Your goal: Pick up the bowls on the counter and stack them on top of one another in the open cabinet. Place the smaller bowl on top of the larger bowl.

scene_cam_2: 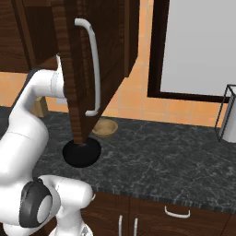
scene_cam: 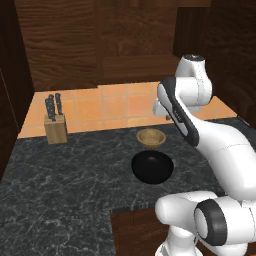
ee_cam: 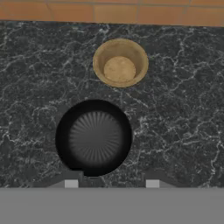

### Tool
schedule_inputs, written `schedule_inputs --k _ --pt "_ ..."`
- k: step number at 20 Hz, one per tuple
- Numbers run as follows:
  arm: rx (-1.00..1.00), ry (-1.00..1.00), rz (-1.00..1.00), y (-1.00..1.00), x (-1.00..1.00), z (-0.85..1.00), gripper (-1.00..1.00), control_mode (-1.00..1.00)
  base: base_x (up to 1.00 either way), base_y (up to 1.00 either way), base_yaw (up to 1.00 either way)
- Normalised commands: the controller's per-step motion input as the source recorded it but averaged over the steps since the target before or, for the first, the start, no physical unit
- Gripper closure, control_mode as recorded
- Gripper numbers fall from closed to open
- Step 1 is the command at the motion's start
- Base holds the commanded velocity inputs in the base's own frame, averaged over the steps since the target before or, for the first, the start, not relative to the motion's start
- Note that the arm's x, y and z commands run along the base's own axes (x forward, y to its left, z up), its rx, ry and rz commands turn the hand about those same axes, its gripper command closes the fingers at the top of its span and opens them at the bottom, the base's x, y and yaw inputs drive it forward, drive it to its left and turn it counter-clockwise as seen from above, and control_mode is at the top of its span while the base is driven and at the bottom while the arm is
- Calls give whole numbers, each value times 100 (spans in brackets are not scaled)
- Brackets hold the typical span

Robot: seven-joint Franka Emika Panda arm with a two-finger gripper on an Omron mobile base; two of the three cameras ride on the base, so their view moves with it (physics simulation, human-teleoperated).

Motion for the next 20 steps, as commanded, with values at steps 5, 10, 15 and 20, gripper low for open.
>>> schedule_inputs --k 5,10,15,20 --pt "0 4 -17 -5 -2 -32 -100 -100 0 0 0" --pt "0 9 -48 -25 25 -84 -100 -100 0 0 0" --pt "0 0 -12 -2 87 -33 -100 -100 0 0 0" --pt "1 0 -2 -3 93 -44 -100 -100 0 0 0"
